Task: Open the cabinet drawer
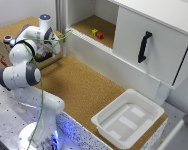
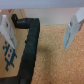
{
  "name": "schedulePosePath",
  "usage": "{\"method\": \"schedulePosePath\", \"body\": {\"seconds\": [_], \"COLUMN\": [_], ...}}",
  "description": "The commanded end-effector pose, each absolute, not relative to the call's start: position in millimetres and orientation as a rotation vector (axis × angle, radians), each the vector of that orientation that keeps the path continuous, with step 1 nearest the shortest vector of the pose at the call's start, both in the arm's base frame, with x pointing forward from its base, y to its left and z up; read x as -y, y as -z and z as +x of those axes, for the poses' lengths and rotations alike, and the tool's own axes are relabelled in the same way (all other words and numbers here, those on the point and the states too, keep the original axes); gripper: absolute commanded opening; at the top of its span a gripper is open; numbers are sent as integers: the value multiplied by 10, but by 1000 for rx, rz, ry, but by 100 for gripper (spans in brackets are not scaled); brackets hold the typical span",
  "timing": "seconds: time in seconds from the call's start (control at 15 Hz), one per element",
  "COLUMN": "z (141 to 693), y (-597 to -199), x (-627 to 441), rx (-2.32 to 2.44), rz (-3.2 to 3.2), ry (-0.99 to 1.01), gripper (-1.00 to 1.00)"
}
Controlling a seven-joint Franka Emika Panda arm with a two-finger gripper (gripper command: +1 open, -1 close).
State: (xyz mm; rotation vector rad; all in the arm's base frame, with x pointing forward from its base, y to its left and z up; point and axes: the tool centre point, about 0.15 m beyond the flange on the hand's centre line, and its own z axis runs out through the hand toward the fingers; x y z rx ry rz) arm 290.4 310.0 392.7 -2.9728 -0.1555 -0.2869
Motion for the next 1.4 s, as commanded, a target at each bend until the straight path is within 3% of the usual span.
{"method": "schedulePosePath", "body": {"seconds": [0.0,1.33], "z": [3073,3332], "y": [-3634,-2983], "x": [-3159,-3539], "rx": [257,50], "rz": [-2807,-2639], "ry": [306,37], "gripper": [100,100]}}
